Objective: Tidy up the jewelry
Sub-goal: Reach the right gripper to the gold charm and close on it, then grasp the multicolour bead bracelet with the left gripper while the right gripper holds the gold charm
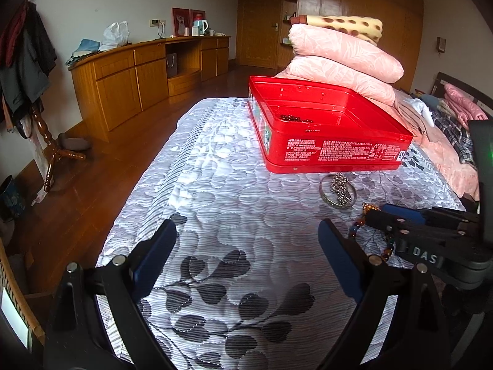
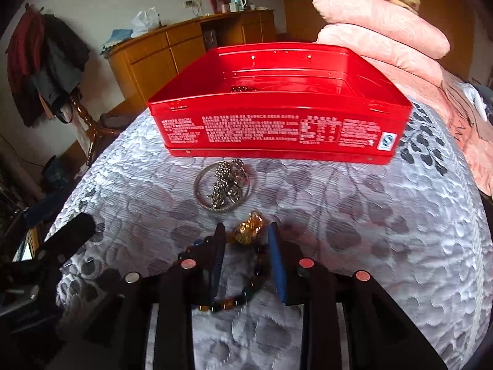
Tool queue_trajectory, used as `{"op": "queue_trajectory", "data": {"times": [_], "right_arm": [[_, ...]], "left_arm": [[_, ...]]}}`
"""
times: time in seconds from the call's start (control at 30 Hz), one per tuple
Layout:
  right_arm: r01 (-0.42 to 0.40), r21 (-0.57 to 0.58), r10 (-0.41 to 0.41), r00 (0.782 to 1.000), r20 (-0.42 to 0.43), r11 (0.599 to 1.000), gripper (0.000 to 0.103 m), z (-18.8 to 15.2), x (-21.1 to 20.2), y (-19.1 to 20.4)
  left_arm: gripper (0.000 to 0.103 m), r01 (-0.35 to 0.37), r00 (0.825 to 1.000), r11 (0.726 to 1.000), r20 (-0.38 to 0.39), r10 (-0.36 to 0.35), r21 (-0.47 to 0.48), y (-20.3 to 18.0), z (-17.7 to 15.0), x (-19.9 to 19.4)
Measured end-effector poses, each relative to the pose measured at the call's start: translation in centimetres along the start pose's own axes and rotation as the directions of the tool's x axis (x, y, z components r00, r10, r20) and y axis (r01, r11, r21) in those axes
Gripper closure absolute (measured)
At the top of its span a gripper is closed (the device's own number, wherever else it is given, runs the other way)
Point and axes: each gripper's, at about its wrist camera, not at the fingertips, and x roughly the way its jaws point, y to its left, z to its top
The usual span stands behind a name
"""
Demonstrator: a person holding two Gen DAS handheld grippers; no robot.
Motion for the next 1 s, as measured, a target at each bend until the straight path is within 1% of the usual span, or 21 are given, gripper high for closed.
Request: {"op": "queue_trajectory", "data": {"times": [0.1,0.13,0.27,0.37,0.43,0.5,0.63,0.7,0.73,0.77,0.83,1.0], "right_arm": [[-0.001,-0.016,0.001,1.0,-0.004,1.0,0.078,0.4,0.5,0.0],[-0.008,-0.019,0.008,1.0,-0.005,1.0,0.082,0.4,0.4,0.1],[-0.004,-0.027,0.004,1.0,0.009,1.0,0.082,0.3,-0.1,0.2],[-0.013,0.009,0.012,0.999,0.044,1.0,0.082,0.2,-1.4,-0.9],[-0.019,0.033,0.016,0.998,0.066,0.999,0.082,0.3,-2.3,-1.7],[-0.003,0.056,-0.002,0.996,0.088,0.998,0.082,0.2,-3.4,-2.8],[0.023,0.102,-0.034,0.993,0.109,0.995,0.082,-0.2,-4.9,-5.1],[0.031,0.117,-0.044,0.993,0.112,0.993,0.082,-0.6,-5.3,-6.0],[0.032,0.125,-0.046,0.993,0.111,0.992,0.082,-0.8,-5.4,-6.4],[0.033,0.133,-0.048,0.993,0.11,0.991,0.082,-1.0,-5.5,-6.7],[0.035,0.149,-0.052,0.993,0.109,0.988,0.082,-1.5,-5.7,-7.6],[0.038,0.173,-0.058,0.992,0.109,0.984,0.082,-2.5,-6.1,-9.1]], "left_arm": [[0.013,0.003,1.0,1.0,-0.007,-0.003,-0.007,0.1,0.0,0.2],[0.013,0.004,1.0,1.0,-0.01,-0.004,-0.008,0.1,0.0,0.2],[0.013,0.009,1.0,1.0,-0.014,-0.009,-0.002,0.0,0.0,0.3],[0.013,0.019,1.0,1.0,-0.018,-0.019,0.003,-0.4,0.1,0.4],[0.013,0.037,0.999,0.999,-0.023,-0.037,0.008,-0.9,0.1,0.5],[0.013,0.062,0.998,0.998,-0.031,-0.062,0.021,-1.9,0.2,0.6],[0.013,0.128,0.991,0.991,-0.05,-0.126,0.037,-4.2,0.0,0.8],[0.013,0.144,0.988,0.988,-0.054,-0.142,0.05,-5.6,-0.3,0.7],[0.015,0.163,0.986,0.985,-0.053,-0.159,0.063,-6.7,-0.4,0.6],[0.022,0.176,0.983,0.982,-0.054,-0.173,0.073,-7.4,-0.5,0.5],[0.029,0.199,0.979,0.976,-0.064,-0.193,0.092,-8.8,-0.7,0.6],[0.03,0.227,0.972,0.965,-0.083,-0.218,0.127,-11.9,-1.1,1.2]]}}
